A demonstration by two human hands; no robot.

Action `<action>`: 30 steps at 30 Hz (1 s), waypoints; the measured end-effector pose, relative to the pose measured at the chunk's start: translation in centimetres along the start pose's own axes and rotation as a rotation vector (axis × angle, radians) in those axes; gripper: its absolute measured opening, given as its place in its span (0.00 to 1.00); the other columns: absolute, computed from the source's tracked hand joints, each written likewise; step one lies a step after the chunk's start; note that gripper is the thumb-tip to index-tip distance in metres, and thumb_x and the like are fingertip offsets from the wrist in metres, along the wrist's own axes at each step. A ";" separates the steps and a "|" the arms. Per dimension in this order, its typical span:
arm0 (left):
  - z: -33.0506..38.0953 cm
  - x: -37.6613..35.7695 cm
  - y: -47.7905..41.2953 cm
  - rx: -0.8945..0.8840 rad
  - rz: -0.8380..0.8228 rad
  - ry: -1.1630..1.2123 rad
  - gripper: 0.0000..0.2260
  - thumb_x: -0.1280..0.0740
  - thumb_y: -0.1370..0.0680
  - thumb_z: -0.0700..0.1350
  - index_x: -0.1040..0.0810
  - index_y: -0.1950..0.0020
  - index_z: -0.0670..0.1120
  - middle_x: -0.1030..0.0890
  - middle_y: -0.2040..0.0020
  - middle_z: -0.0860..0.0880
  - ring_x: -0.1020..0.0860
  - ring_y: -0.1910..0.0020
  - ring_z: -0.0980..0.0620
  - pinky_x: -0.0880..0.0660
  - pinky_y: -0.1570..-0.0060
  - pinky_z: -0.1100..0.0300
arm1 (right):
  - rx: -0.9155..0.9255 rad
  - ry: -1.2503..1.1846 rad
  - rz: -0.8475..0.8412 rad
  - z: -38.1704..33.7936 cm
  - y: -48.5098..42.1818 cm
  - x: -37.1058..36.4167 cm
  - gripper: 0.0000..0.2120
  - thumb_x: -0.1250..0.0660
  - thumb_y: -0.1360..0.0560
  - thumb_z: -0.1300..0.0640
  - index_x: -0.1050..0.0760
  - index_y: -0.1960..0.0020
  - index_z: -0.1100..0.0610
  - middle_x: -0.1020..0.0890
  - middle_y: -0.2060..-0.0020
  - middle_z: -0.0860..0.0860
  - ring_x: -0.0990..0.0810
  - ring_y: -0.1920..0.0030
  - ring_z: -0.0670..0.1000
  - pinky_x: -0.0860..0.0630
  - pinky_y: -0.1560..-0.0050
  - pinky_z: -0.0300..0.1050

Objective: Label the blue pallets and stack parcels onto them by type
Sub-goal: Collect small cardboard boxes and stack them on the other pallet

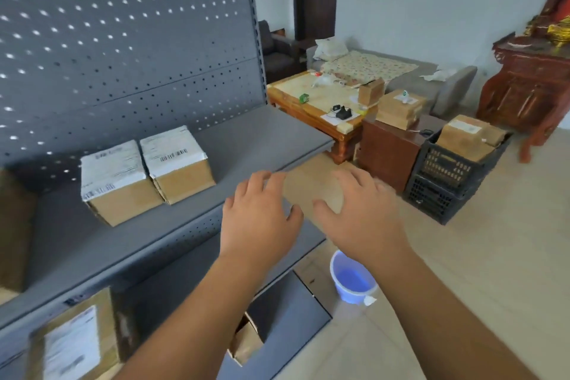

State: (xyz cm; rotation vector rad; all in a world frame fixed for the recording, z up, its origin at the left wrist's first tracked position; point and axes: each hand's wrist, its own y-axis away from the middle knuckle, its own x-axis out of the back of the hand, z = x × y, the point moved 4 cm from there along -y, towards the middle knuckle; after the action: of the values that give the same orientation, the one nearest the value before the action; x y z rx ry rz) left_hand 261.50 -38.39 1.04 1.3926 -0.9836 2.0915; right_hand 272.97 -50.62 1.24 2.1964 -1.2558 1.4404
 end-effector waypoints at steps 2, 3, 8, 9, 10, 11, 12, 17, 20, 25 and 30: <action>-2.1 1.6 0.0 0.066 0.054 0.000 0.25 0.36 0.23 0.59 0.31 0.27 0.54 0.28 0.30 0.52 0.29 0.32 0.46 0.30 0.37 0.45 | 0.074 -0.035 -0.024 -2.4 -1.1 -1.2 0.28 0.32 0.27 0.42 0.28 0.30 0.51 0.24 0.34 0.52 0.29 0.34 0.60 0.30 0.35 0.59; -3.2 2.3 0.0 0.092 0.079 -0.004 0.25 0.35 0.23 0.59 0.31 0.27 0.54 0.28 0.30 0.52 0.28 0.32 0.46 0.30 0.37 0.45 | 0.110 -0.052 -0.033 -3.7 -1.6 -1.7 0.28 0.32 0.26 0.42 0.28 0.29 0.51 0.25 0.33 0.52 0.29 0.33 0.60 0.30 0.35 0.59; -8.2 6.4 0.2 0.185 0.211 -0.018 0.25 0.33 0.24 0.57 0.29 0.28 0.53 0.26 0.31 0.51 0.27 0.33 0.45 0.26 0.38 0.44 | 0.256 -0.068 -0.046 -10.0 -3.2 -4.1 0.29 0.34 0.25 0.39 0.30 0.27 0.49 0.26 0.30 0.50 0.28 0.32 0.59 0.29 0.36 0.58; -9.2 7.1 0.3 0.201 0.236 -0.020 0.25 0.33 0.24 0.57 0.28 0.28 0.53 0.25 0.31 0.51 0.27 0.34 0.45 0.26 0.39 0.44 | 0.284 -0.075 -0.051 -11.3 -3.4 -4.5 0.29 0.35 0.25 0.39 0.31 0.27 0.49 0.27 0.30 0.49 0.29 0.32 0.59 0.29 0.36 0.58; -10.2 7.8 0.2 0.218 0.256 -0.022 0.25 0.33 0.24 0.57 0.28 0.28 0.53 0.25 0.31 0.51 0.27 0.34 0.45 0.27 0.39 0.45 | 0.310 -0.083 -0.056 -12.5 -3.5 -4.8 0.29 0.35 0.25 0.39 0.31 0.27 0.49 0.27 0.29 0.49 0.29 0.31 0.59 0.28 0.35 0.58; -11.3 8.4 0.2 0.235 0.271 -0.028 0.25 0.33 0.24 0.57 0.28 0.28 0.52 0.25 0.31 0.51 0.27 0.34 0.44 0.27 0.39 0.45 | 0.333 -0.093 -0.058 -13.7 -3.6 -5.2 0.29 0.35 0.25 0.39 0.31 0.27 0.49 0.28 0.29 0.49 0.29 0.32 0.59 0.29 0.35 0.59; -12.3 8.9 0.0 0.255 0.284 -0.041 0.25 0.33 0.24 0.57 0.28 0.28 0.52 0.25 0.31 0.51 0.27 0.34 0.44 0.28 0.39 0.45 | 0.351 -0.103 -0.056 -14.8 -3.8 -5.5 0.29 0.35 0.25 0.40 0.31 0.27 0.49 0.28 0.29 0.49 0.29 0.32 0.59 0.29 0.35 0.59; -16.9 10.1 -0.5 0.348 0.315 -0.114 0.24 0.35 0.22 0.60 0.26 0.29 0.52 0.24 0.31 0.51 0.27 0.34 0.43 0.30 0.37 0.44 | 0.412 -0.117 -0.051 -19.1 -4.5 -7.1 0.26 0.36 0.26 0.40 0.30 0.31 0.49 0.27 0.33 0.49 0.28 0.35 0.58 0.29 0.38 0.57; -18.9 9.9 -0.7 0.406 0.292 -0.145 0.25 0.38 0.21 0.62 0.28 0.27 0.53 0.25 0.30 0.50 0.28 0.32 0.43 0.31 0.36 0.43 | 0.451 -0.129 -0.067 -20.7 -4.8 -8.2 0.27 0.37 0.26 0.40 0.30 0.31 0.50 0.27 0.32 0.50 0.29 0.35 0.58 0.30 0.38 0.58; -20.3 8.8 -1.4 0.464 0.256 -0.111 0.23 0.39 0.20 0.62 0.28 0.28 0.55 0.28 0.27 0.51 0.31 0.30 0.43 0.34 0.33 0.43 | 0.507 -0.099 -0.095 -22.3 -6.0 -9.5 0.27 0.36 0.25 0.39 0.29 0.30 0.50 0.29 0.28 0.47 0.31 0.31 0.56 0.32 0.33 0.58; -20.0 7.7 -2.5 0.476 0.270 -0.062 0.19 0.43 0.17 0.58 0.28 0.28 0.55 0.28 0.26 0.53 0.34 0.28 0.45 0.35 0.33 0.42 | 0.613 -0.128 -0.131 -22.6 -7.2 -10.5 0.21 0.39 0.22 0.47 0.26 0.31 0.51 0.29 0.27 0.44 0.34 0.28 0.51 0.35 0.31 0.57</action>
State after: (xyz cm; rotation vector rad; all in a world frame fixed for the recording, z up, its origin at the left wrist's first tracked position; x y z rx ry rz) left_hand 248.02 -21.75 4.12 1.6272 -0.7576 2.6237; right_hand 262.45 -27.28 5.32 2.7256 -0.7371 1.8333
